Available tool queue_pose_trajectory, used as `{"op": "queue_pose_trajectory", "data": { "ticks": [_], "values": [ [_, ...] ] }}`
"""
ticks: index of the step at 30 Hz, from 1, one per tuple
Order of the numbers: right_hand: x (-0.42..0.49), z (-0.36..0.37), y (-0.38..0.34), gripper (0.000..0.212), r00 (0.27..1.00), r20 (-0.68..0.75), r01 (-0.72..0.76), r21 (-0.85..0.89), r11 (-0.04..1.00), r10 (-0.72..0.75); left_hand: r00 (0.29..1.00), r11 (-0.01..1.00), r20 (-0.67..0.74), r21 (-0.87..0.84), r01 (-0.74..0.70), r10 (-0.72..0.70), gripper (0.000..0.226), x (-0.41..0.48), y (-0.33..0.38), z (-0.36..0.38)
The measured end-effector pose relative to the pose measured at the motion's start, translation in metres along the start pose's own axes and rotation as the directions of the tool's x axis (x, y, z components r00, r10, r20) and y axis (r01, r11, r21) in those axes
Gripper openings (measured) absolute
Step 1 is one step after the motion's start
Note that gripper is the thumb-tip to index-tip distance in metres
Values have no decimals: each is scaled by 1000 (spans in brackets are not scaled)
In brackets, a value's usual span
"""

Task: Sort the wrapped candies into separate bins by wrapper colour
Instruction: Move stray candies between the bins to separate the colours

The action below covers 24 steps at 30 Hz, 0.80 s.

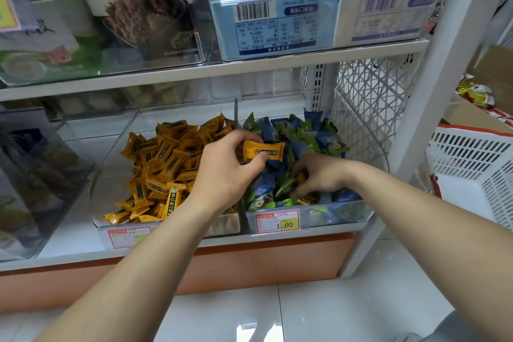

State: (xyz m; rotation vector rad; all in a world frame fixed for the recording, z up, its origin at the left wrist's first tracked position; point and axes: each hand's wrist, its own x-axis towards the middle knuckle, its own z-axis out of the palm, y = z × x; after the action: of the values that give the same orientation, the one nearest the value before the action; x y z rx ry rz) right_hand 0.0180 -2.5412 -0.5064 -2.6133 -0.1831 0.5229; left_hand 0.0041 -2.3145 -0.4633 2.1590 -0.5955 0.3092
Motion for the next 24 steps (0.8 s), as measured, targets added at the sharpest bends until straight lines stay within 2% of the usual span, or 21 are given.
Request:
{"op": "queue_pose_trajectory", "data": {
  "ticks": [3, 8, 11, 14, 16, 20, 24],
  "values": [
    [-8, -18, 1, 25, 991, -132, 29, 169, 985, -6, 999, 999, -29, -31, 19, -20, 18, 3, 1, -1],
    [-17, -34, -5, 24, 952, -295, 75, 469, 880, 77, 991, 992, -86, -81, 99, -106, 17, 6, 3, 1],
    [-19, -36, -12, 27, 906, -375, 120, 671, 732, 195, 977, 983, -137, -98, 152, -165, 18, 10, 4, 5],
    [-17, -31, -31, 28, 866, -404, 225, 842, 491, 296, 954, 955, -165, -201, 218, -252, 29, 12, 10, 12],
    [-15, -24, -48, 29, 854, -411, 288, 884, 367, 320, 943, 941, -181, -249, 230, -278, 34, 12, 17, 17],
    [-10, -8, -77, 29, 829, -418, 382, 908, 169, 371, 908, 901, -223, -340, 270, -356, 29, 13, 26, 25],
    [-5, -4, -88, 33, 780, -422, 403, 904, 146, 462, 912, 882, -203, -396, 256, -356, 21, 11, 33, 30]
  ]
}}
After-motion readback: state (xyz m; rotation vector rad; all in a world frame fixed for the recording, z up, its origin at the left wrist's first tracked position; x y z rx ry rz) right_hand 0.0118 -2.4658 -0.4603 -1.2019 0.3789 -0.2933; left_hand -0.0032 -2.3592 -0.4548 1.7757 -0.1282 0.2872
